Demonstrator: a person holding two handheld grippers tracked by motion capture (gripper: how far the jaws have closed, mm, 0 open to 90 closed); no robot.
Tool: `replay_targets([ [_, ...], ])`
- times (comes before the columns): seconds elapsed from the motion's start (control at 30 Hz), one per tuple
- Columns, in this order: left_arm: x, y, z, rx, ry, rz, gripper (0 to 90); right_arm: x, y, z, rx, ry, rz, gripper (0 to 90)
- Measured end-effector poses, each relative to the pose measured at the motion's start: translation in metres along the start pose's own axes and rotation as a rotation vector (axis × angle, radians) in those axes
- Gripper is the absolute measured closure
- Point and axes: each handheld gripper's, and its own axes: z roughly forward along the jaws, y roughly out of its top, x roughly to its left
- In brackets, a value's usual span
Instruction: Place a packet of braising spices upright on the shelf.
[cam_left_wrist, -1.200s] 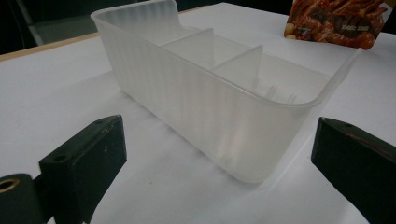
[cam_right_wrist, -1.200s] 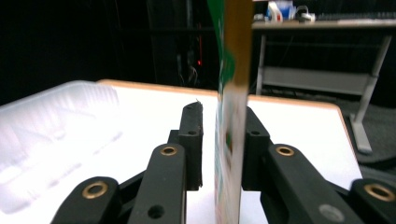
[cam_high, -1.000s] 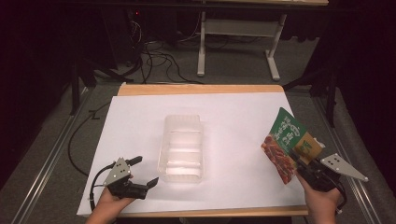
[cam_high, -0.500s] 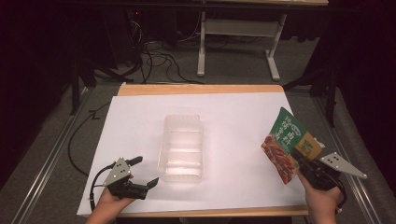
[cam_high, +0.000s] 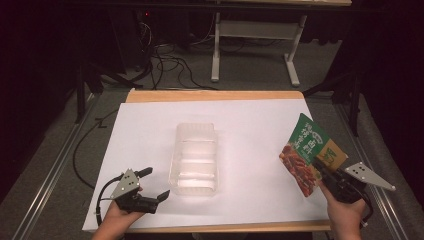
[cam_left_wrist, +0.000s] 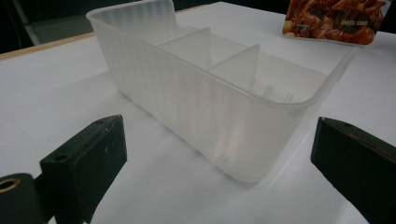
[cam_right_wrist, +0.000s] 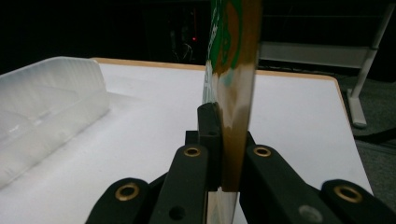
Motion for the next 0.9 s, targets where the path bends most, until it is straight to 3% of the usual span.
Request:
replay_targets([
  [0.9, -0.002, 0.002, -0.003, -0.009, 0.010, 0.008, 4.0, 0.026, 0.012, 0.005, -0.049, 0.160, -0.009, 90.0],
])
